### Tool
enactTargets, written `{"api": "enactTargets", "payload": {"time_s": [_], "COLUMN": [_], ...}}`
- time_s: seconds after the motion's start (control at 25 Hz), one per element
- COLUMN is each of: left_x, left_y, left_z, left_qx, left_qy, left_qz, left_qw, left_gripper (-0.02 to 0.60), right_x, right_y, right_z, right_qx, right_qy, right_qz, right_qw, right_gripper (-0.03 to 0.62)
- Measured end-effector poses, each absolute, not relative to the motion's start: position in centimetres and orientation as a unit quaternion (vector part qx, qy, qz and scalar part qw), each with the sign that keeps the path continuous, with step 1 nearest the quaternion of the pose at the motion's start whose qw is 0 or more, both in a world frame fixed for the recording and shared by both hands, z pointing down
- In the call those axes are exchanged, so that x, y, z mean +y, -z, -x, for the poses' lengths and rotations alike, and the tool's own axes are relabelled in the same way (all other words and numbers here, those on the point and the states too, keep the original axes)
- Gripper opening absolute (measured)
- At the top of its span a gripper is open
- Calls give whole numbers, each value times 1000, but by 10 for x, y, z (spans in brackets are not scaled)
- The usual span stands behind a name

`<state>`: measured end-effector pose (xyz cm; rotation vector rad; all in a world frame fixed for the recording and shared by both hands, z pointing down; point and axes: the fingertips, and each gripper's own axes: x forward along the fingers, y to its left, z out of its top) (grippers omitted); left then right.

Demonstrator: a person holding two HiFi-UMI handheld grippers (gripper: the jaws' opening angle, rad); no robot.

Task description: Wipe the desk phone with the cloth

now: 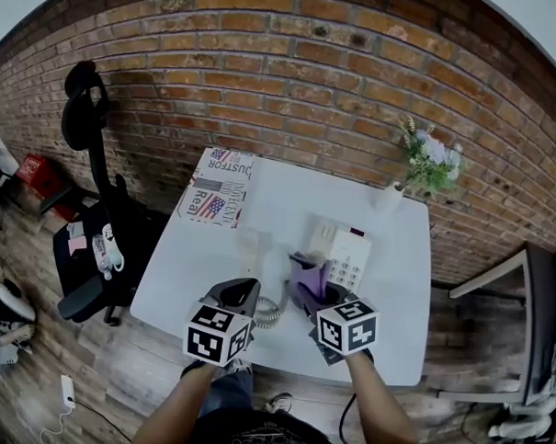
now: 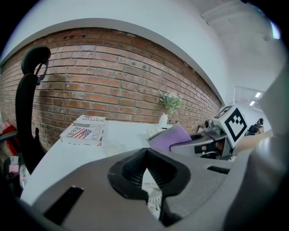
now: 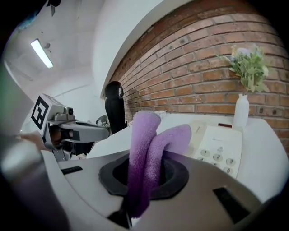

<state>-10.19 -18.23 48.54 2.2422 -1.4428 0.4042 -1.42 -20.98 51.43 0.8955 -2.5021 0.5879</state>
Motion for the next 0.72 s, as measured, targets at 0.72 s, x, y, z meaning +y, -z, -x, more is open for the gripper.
{"api": "enactTargets", "payload": {"time_s": [0.72], "left_x": [-257], "left_y": [-491], "left_z": [136], "left_qx": [-522], "left_qy": [-132], "left_qz": [-811], "left_qw": [229], "left_gripper": [5], "right_x": [-364], "right_y": [-475], "right_z": [30], "right_qx": [-893], "right_qy": [-43], "right_qz": [-286], "right_qw": [346], "right_gripper": [48]}}
